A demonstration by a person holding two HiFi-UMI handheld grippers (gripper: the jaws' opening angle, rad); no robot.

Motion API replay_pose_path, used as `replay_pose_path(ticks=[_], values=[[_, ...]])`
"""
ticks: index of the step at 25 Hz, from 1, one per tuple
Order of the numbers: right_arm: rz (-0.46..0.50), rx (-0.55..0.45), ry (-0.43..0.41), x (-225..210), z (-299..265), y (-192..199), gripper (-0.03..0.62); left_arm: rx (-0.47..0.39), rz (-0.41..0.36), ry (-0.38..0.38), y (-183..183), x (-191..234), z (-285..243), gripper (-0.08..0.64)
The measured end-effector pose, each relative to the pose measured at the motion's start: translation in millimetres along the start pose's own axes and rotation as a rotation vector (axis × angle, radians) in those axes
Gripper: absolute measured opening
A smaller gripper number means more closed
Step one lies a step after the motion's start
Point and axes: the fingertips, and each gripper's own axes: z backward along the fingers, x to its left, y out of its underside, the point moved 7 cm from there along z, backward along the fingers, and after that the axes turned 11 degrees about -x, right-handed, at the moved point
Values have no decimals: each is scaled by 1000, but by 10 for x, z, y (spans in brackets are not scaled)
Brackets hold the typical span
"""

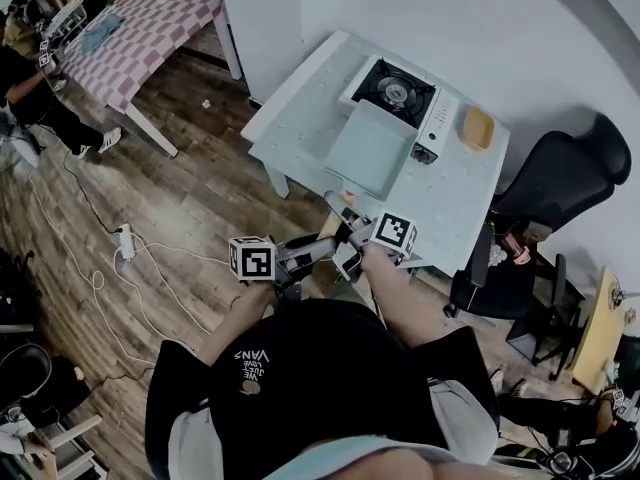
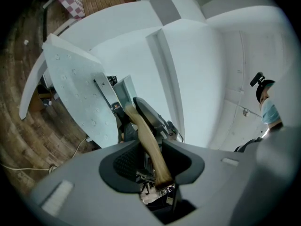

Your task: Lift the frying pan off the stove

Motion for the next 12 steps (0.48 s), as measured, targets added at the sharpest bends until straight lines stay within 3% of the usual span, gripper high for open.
replay_pose_path(ticks=[12], values=[[-9,16,-12,97,283,937,173,-7,-4,-11,401,-173,894,143]])
